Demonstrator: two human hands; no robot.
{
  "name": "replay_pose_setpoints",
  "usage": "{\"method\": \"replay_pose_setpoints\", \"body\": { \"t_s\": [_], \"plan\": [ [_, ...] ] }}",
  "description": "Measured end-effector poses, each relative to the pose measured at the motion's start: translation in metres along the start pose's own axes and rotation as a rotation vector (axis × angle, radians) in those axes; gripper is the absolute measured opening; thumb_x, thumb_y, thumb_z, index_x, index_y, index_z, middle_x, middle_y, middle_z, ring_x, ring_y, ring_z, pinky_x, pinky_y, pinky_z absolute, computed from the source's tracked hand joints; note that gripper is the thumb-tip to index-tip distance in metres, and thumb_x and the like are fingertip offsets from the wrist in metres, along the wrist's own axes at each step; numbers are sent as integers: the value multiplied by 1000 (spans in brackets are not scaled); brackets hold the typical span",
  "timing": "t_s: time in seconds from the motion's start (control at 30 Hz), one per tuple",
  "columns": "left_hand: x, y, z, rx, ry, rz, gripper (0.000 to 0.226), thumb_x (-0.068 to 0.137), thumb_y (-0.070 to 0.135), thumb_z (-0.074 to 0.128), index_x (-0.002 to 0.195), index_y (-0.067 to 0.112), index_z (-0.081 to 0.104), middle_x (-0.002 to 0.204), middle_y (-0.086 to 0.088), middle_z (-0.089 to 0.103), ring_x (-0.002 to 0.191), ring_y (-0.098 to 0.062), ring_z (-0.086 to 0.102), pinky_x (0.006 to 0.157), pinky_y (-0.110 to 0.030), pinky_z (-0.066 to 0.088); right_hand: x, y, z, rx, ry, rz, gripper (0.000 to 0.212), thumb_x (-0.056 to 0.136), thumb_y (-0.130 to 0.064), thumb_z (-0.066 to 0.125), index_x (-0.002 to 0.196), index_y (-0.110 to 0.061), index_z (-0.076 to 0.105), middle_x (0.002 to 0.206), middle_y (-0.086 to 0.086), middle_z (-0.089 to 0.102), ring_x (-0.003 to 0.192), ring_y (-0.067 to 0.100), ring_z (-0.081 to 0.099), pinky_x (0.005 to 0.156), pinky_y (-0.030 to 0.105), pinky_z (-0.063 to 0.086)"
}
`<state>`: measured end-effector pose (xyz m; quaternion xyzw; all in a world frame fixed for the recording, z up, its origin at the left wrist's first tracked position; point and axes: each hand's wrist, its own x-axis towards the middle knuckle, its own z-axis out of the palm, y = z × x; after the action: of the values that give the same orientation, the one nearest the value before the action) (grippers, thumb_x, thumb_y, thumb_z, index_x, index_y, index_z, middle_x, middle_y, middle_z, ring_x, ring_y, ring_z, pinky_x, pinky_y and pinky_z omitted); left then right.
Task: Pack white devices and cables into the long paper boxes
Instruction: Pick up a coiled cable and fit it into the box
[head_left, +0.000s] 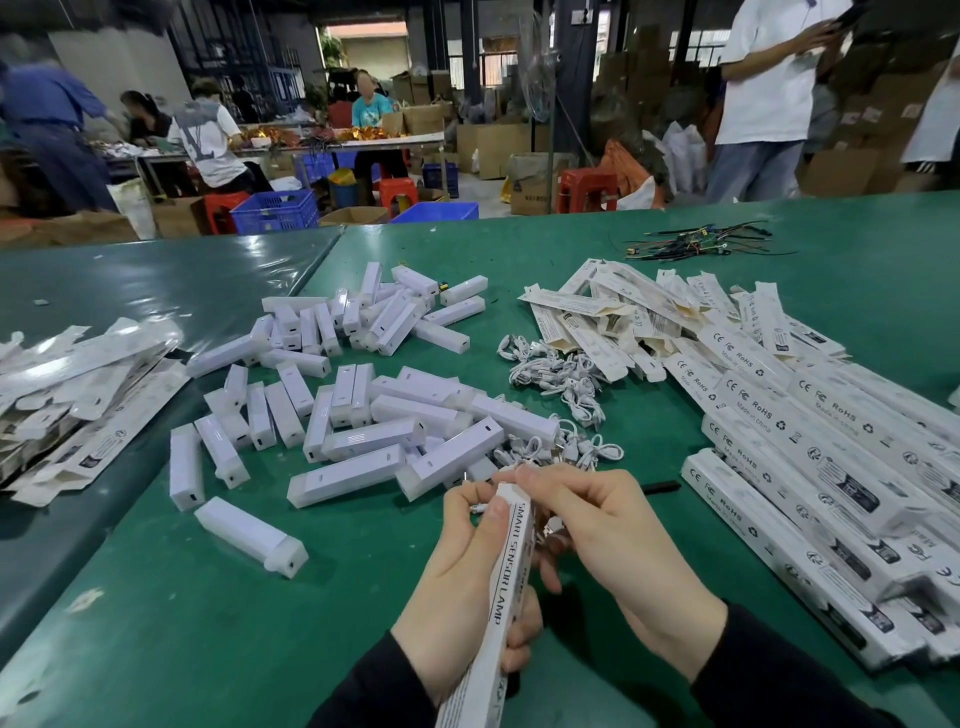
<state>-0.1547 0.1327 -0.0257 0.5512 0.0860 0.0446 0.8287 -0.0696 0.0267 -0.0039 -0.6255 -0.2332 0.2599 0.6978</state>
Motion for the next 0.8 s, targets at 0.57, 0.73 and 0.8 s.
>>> {"method": "replay_pose_setpoints", "body": {
  "t_s": [0.57,0.73,0.8],
  "plan": [
    [3,25,-10,-341,392,471,17,88,29,50,98,17,56,78,-11,67,64,-20,65,57,-28,56,-14,9,28,75,-262,278,29,88,-23,70,116,-21,62,90,1,67,75,14,60,66,19,49],
    [8,19,-7,-213,474,424,19,90,31,47,101,19,57,103,-14,73,101,-23,70,84,-36,51,-16,-7,9,-28,-234,289,26,90,-20,64,116,-23,68,100,4,75,79,13,63,71,20,47],
    [8,15,-7,-71,483,373,21,98,30,43,109,20,58,108,-4,73,102,-13,68,83,-33,49,-17,-19,-11,-171,-117,148,26,88,-23,66,111,-36,71,100,8,75,76,17,64,73,29,50]
  ]
}}
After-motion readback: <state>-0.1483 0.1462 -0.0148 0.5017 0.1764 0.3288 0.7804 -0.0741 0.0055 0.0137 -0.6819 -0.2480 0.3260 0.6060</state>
